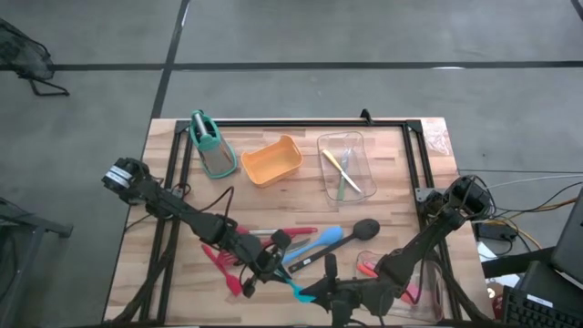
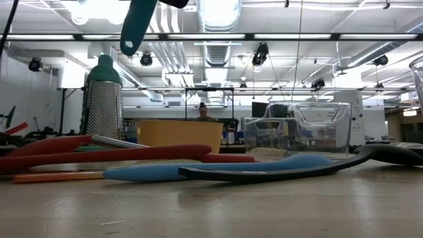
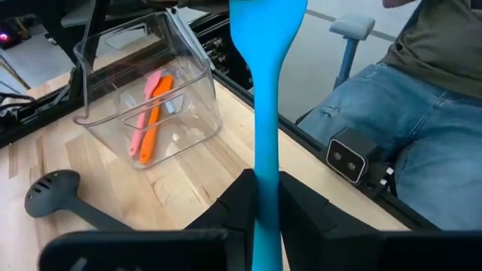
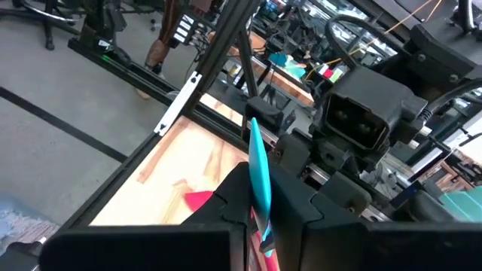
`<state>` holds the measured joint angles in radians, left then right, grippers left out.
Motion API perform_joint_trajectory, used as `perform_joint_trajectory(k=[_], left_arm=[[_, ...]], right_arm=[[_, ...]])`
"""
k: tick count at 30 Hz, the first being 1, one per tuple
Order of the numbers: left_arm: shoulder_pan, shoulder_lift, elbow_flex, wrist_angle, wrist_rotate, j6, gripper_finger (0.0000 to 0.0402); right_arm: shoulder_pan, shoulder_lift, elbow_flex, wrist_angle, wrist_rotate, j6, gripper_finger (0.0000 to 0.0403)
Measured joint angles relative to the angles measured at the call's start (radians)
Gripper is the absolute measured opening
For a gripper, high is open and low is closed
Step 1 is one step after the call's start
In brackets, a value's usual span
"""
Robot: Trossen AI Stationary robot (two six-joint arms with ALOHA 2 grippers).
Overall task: Pick & Place Kitchen Items
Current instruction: Put the sky blue spatula into the bottom transparent bin
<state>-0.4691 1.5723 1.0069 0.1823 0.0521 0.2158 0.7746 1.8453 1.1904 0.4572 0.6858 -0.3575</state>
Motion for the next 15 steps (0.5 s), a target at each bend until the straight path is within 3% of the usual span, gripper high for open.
perform_joint_trajectory(k=[7, 10, 15], left_arm=[[0.0, 0.0, 0.0, 0.043, -0.017, -0.004, 0.0111], [0.003, -0.002, 0.002, 0.142, -0.044, 0.0, 0.0142], [0.001, -0.009, 0.006, 0.191, -0.096, -0.106, 0.0168]], right_arm=[[0.0, 0.001, -0.002, -0.012, -0.003, 0.022, 0.0022], [0.002, 0.004, -0.003, -0.02, -0.026, 0.029, 0.0022], [0.002, 0.004, -0.003, -0.014, -0.019, 0.03, 0.0022]])
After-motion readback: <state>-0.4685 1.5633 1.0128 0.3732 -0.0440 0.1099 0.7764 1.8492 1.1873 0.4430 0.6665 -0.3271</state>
